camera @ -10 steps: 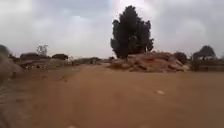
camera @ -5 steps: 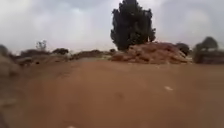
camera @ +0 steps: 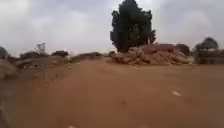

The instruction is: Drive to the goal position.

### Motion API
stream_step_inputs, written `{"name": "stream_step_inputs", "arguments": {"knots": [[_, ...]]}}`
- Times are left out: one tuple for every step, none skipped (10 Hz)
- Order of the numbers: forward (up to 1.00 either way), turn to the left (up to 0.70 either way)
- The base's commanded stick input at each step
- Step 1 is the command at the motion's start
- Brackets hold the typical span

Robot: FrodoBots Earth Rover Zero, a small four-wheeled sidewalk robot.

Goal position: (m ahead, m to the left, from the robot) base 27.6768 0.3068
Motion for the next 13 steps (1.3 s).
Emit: {"name": "stream_step_inputs", "arguments": {"knots": [[0.50,0.00],[0.50,0.00],[0.50,0.00],[0.50,0.00],[0.50,0.00],[0.50,0.00],[0.50,0.00],[0.50,0.00],[0.50,0.00],[0.50,0.00],[0.50,0.00],[0.50,0.00],[0.50,0.00]]}}
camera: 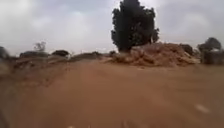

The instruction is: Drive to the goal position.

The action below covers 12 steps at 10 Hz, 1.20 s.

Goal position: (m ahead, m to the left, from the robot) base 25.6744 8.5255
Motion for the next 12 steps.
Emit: {"name": "stream_step_inputs", "arguments": {"knots": [[0.50,0.00],[0.50,0.00],[0.50,0.00],[0.50,0.00],[0.50,0.00],[0.50,0.00],[0.50,0.00],[0.50,0.00],[0.50,0.00],[0.50,0.00],[0.50,0.00],[0.50,0.00]]}}
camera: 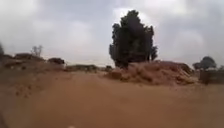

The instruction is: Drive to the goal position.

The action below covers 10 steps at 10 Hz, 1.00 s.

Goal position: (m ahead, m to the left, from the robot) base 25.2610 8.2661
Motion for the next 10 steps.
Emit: {"name": "stream_step_inputs", "arguments": {"knots": [[0.50,0.00],[0.50,0.00],[0.50,0.00],[0.50,0.00],[0.50,0.00],[0.50,0.00],[0.50,0.00],[0.50,0.00],[0.50,0.00],[0.50,0.00]]}}
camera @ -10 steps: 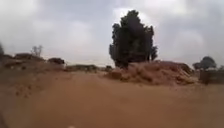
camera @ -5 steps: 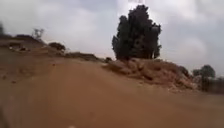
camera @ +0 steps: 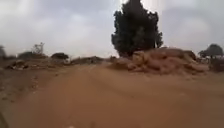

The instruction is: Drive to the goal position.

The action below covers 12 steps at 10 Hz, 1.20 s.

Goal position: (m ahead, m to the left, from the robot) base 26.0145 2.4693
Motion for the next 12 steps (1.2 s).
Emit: {"name": "stream_step_inputs", "arguments": {"knots": [[0.50,0.00],[0.50,0.00],[0.50,0.00],[0.50,0.00],[0.50,0.00],[0.50,0.00],[0.50,0.00],[0.50,0.00],[0.50,0.00],[0.50,0.00],[0.50,0.00],[0.50,0.00]]}}
